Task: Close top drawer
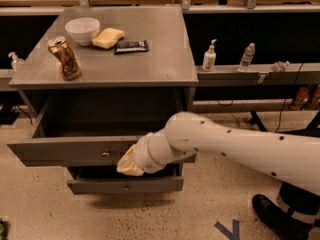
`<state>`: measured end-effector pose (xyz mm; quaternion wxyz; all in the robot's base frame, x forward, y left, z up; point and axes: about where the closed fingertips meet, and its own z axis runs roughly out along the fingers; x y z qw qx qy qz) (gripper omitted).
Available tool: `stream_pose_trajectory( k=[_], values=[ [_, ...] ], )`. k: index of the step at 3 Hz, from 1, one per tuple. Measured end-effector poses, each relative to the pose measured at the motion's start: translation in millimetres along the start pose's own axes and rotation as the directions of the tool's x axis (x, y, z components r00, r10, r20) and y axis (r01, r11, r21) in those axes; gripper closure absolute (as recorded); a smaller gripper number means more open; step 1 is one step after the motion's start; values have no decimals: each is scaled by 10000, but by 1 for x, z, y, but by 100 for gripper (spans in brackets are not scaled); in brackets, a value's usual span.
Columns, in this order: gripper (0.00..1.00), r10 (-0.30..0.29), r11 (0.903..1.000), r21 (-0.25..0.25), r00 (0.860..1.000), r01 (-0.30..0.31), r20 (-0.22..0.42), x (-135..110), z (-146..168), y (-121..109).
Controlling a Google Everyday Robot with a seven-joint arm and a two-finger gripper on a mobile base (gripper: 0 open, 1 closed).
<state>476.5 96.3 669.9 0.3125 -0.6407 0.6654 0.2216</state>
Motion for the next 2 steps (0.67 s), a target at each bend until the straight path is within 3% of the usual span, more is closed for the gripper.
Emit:
stream_pose_trajectory(
  k=[1,2],
  values=[
    [100,-247,9977,-640,9993,228,-281,32,64,19],
    [100,-307,9957,-883,9988,272,-386,48,87,24]
  ],
)
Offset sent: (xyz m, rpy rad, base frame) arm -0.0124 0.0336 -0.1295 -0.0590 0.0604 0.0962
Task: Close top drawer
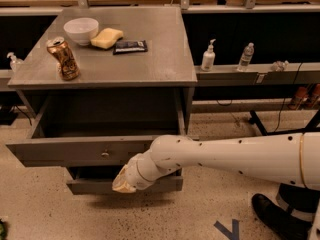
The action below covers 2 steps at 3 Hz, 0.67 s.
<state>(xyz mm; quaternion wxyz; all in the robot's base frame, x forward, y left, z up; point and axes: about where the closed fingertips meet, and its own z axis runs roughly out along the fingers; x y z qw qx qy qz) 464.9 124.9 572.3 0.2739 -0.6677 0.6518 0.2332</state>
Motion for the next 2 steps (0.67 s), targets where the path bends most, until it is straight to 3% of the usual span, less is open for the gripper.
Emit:
stream_pose_trajectory(
  k=[2],
  values=[
    [100,118,9999,89,9995,-115,-297,18,6,-3]
  ],
)
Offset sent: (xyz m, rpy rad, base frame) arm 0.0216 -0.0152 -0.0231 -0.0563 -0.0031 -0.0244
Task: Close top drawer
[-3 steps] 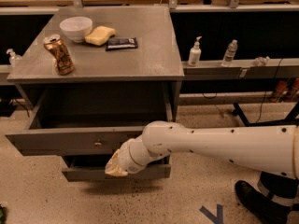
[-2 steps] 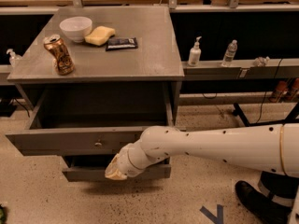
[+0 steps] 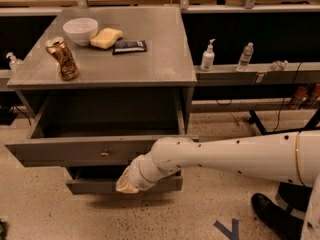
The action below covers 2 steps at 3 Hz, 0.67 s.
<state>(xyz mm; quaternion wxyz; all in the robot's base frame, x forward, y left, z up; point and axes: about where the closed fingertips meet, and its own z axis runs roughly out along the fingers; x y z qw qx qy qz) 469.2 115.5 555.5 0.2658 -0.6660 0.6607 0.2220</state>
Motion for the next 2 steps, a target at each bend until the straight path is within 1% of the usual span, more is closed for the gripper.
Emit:
stream_pose_trajectory(
  k=[1,2],
  values=[
    [100,-87,9999,87,9995,89,-288,7,7,-38],
    [100,-113,9997,207,9992,121,-377,8,8,-60]
  ],
)
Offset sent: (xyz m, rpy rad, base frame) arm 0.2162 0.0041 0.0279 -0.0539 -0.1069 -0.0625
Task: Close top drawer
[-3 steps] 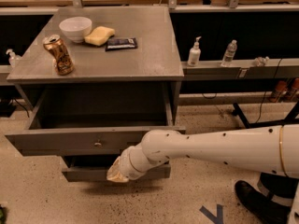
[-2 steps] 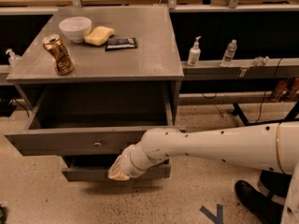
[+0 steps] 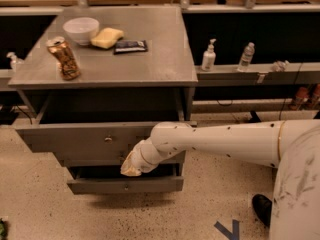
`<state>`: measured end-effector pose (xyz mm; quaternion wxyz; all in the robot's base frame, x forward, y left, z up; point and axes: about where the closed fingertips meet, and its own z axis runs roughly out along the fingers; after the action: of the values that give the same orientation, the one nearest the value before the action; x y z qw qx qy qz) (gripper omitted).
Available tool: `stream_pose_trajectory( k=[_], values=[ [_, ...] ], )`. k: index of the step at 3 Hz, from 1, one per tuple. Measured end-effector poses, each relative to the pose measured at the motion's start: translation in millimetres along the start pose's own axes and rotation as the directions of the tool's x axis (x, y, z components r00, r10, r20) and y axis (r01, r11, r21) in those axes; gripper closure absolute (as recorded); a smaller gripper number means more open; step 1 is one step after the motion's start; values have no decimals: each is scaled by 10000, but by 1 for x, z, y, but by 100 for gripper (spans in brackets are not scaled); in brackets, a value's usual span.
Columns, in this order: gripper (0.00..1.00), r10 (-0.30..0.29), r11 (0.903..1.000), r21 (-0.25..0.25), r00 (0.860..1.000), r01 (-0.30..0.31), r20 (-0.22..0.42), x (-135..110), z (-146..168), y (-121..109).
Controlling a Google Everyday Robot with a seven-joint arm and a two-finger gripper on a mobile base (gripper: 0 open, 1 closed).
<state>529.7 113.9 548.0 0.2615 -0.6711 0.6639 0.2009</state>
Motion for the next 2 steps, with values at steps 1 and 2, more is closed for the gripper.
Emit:
stream_pose_trajectory(
  k=[1,2],
  values=[
    [100,35,9997,223,10000,-36,40,-2,-5,-25],
    [100,138,9982,583,9999,-141,57,-4,-15,-73]
  ],
)
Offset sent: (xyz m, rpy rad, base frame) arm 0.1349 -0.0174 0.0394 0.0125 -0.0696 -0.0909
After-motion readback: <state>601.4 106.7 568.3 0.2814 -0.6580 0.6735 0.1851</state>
